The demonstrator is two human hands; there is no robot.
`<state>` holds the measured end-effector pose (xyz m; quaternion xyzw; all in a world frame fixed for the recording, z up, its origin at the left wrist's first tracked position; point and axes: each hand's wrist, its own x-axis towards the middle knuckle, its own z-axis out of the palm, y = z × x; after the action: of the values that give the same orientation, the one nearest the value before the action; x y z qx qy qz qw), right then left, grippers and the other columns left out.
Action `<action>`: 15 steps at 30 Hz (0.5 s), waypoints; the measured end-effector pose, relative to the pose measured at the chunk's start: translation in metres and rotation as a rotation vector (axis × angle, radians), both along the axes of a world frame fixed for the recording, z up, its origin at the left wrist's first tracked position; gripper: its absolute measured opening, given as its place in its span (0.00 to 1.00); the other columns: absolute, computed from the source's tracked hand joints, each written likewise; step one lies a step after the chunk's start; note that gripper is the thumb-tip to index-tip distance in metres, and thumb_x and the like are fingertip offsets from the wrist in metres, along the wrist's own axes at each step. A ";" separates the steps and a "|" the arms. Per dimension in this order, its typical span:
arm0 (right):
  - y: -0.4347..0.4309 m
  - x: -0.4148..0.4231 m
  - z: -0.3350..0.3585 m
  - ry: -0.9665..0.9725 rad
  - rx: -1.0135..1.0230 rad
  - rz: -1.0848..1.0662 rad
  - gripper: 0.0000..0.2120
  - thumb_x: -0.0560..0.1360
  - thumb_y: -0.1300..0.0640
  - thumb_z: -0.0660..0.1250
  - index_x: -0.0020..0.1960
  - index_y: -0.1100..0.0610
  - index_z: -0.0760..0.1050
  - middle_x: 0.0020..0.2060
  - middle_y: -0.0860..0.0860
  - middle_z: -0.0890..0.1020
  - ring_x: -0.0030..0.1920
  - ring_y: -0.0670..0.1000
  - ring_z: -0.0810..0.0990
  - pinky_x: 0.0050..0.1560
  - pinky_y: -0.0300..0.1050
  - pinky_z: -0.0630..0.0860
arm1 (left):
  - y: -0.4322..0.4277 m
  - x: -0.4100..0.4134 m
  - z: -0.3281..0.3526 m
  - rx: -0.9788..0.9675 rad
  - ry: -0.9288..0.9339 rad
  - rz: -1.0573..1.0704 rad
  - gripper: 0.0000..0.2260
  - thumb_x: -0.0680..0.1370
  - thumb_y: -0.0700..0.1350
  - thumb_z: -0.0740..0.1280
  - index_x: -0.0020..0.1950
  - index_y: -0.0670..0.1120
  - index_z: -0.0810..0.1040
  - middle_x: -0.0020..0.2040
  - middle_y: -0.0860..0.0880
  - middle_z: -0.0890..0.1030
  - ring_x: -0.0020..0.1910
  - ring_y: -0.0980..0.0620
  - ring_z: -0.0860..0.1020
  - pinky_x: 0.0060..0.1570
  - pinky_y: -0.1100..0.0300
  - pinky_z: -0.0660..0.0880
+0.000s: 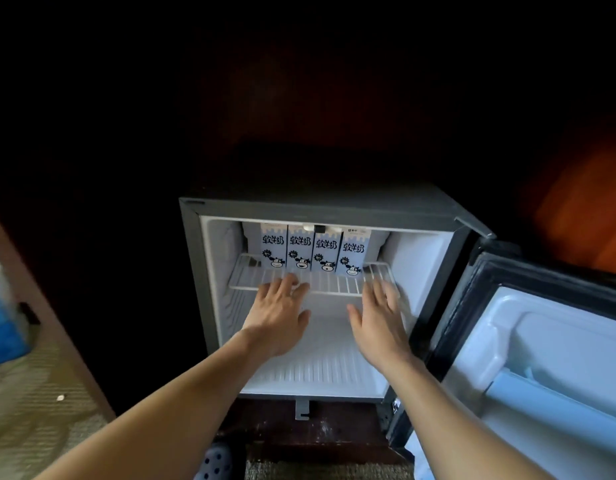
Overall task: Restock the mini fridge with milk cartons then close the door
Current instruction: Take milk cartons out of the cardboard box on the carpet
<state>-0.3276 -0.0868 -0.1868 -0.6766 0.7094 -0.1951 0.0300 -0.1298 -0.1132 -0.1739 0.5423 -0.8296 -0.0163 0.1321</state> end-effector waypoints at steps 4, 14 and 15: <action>0.040 0.004 0.021 -0.022 0.232 0.099 0.27 0.84 0.53 0.56 0.80 0.60 0.54 0.81 0.54 0.51 0.81 0.55 0.45 0.78 0.49 0.50 | 0.040 0.021 0.030 0.243 -0.073 -0.042 0.29 0.83 0.51 0.59 0.82 0.49 0.53 0.81 0.51 0.52 0.79 0.48 0.57 0.76 0.50 0.57; 0.132 0.094 0.086 -0.111 0.389 0.345 0.27 0.83 0.55 0.58 0.81 0.54 0.56 0.81 0.51 0.55 0.80 0.52 0.53 0.77 0.49 0.53 | 0.177 0.127 0.085 0.185 -0.195 -0.001 0.32 0.81 0.57 0.59 0.82 0.53 0.50 0.82 0.51 0.52 0.80 0.49 0.51 0.78 0.51 0.50; 0.142 0.109 0.093 -0.099 0.379 0.389 0.27 0.84 0.55 0.58 0.81 0.54 0.56 0.81 0.51 0.55 0.81 0.52 0.51 0.78 0.49 0.52 | 0.193 0.143 0.089 0.179 -0.191 0.024 0.32 0.81 0.57 0.59 0.82 0.53 0.50 0.82 0.51 0.52 0.80 0.49 0.51 0.78 0.51 0.51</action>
<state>-0.2186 0.0547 -0.0937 -0.7722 0.5876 -0.0821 0.2274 0.0131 0.0802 -0.0845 0.5609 -0.8271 -0.0369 0.0038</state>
